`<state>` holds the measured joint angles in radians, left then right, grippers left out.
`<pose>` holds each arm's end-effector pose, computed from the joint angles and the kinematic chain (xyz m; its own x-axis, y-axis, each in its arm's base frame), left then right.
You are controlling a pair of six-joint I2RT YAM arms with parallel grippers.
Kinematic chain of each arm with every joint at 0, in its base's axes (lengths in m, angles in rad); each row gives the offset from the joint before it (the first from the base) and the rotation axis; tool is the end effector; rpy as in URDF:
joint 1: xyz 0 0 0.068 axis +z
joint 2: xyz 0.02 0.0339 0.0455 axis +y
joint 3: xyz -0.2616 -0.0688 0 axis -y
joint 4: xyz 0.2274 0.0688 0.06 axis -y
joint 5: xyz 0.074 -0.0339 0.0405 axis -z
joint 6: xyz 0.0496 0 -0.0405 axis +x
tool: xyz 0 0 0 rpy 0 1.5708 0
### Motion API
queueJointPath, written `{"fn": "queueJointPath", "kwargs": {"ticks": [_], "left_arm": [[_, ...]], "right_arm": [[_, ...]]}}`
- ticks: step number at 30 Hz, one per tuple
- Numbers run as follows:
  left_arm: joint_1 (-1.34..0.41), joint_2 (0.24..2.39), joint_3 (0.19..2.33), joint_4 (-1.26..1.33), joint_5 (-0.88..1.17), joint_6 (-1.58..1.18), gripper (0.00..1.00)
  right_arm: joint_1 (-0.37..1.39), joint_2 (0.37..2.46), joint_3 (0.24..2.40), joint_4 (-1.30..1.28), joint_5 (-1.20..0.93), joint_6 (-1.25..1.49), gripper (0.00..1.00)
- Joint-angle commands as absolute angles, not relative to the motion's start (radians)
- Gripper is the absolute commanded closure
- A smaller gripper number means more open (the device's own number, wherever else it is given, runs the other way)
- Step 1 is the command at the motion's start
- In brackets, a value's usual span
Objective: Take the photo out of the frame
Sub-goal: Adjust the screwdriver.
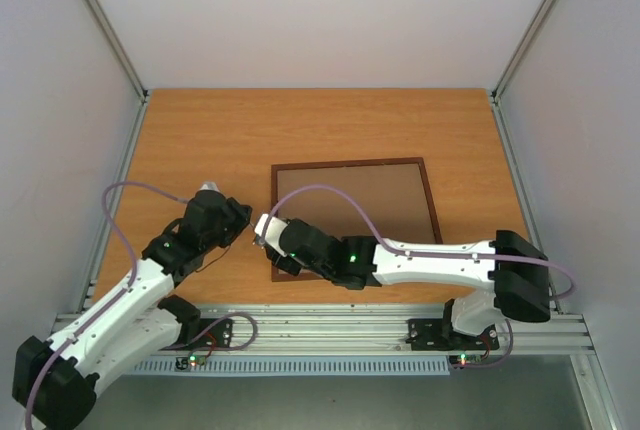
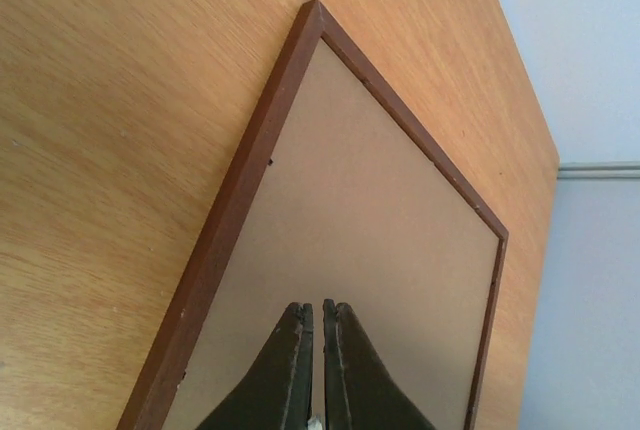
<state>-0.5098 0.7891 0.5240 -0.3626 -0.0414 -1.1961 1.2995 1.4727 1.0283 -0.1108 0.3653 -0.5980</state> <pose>0.1502 -0.0816 0.2249 -0.6142 -0.7219 -0.3188 -0.3093 0.5919 -0.7443 0.1049 0.3110 0.2668 0.3441 -0.7253 -0.5963 -0.7560 0.1627 -0.6341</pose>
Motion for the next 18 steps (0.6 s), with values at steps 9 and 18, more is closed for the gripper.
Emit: {"fn": "queueJointPath", "kwargs": {"ticks": [9, 18], "left_arm": [[-0.525, 0.833, 0.558, -0.379, -0.100, -1.225, 0.99], [-0.525, 0.836, 0.548, -0.384, -0.078, -1.260, 0.99]], "right_arm": [[1.284, 1.627, 1.083, -0.138, 0.307, -0.569, 0.60], [1.271, 1.690, 1.109, -0.075, 0.355, -0.579, 0.64]]}}
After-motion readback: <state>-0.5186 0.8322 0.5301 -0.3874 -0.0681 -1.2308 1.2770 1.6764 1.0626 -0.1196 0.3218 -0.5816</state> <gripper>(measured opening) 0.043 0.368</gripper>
